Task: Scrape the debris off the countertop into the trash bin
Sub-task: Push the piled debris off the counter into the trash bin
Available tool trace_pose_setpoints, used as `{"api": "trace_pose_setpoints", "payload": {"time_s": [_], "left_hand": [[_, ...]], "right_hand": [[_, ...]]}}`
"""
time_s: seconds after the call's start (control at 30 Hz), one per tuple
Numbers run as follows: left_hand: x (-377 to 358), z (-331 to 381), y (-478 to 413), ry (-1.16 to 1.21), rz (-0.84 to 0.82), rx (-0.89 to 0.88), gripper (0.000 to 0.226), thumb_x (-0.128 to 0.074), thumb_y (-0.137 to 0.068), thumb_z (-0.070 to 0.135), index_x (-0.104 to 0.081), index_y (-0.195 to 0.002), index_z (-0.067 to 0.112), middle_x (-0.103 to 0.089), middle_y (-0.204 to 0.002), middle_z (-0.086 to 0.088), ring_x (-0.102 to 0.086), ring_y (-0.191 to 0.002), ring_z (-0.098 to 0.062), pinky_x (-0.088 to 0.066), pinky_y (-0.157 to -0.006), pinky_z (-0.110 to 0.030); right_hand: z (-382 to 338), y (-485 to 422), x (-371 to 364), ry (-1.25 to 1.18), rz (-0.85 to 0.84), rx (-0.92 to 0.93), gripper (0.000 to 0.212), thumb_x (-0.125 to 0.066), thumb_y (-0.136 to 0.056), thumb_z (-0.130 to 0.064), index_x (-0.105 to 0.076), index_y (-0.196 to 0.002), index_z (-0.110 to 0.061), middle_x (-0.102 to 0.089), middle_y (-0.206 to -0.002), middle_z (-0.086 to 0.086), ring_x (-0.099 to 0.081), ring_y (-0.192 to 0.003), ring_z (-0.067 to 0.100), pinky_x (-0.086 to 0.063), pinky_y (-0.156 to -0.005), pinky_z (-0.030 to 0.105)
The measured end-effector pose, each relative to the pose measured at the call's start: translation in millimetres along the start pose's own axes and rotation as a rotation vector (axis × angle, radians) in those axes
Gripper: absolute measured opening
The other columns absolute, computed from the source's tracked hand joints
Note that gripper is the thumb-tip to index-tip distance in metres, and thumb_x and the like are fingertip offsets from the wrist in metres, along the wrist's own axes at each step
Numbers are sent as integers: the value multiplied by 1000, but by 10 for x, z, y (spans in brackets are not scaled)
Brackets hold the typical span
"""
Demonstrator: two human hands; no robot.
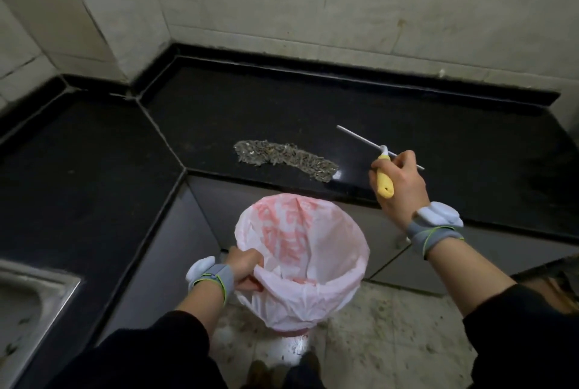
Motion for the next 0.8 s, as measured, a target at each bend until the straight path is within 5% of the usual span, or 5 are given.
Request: {"api": "trace_pose_setpoints", "payload": {"time_s": [0.1,0.17,0.33,0.57,0.8], "left_hand": [[67,87,212,40,-43,15,14,-41,-75,-6,-50,-83,-1,-41,-61,-9,-44,-44,-24,-46,-37,-24],[111,118,281,82,-33,22,16,-37,-79,-9,-46,-70,0,-40,-52,-6,-40,-40,-21,-44,-37,-23],[112,216,272,139,-45,2,51,-37,-80,-10,-49,-129,-8,-44,-62,-6,-47,-54,-23,-50,-40,-26],[62,350,271,159,11,-1,34,-34,-84,-9,-55,-108,3,-51,-66,-7,-52,-58,-24,-54,-52,-37],[54,490,198,194,-75,-13,32,-38,-77,-6,-56,-103,-2,-59,-79,-16,-63,-70,-34,-59,-57,-47]], "right_hand": [[-36,-164,-83,-3,8,-2,19,-68,-82,-13,-64,-100,-15,-37,-95,8,-52,-69,33,-52,-63,41],[-63,-268,-131,-5,7,-3,15,-67,-84,-17,-65,-99,-16,-37,-94,8,-50,-67,33,-51,-62,39],[-43,-434,-279,89,-109,5,17,-64,-87,-19,-65,-102,-11,-43,-100,15,-55,-69,39,-49,-61,39],[119,-611,-517,265,-366,-91,34,-59,-89,-23,-60,-121,-13,-53,-111,20,-57,-94,47,-47,-77,43],[-84,-660,-554,305,-455,28,24,-58,-87,-25,-66,-105,-11,-58,-103,15,-59,-95,42,-46,-76,38]]}}
Point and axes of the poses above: each hand's wrist, its own y-axis away from the middle knuckle, its own x-axis out of the back of the hand, z = x × y, the point moved 6 cm from there along -y, towards the middle knuckle
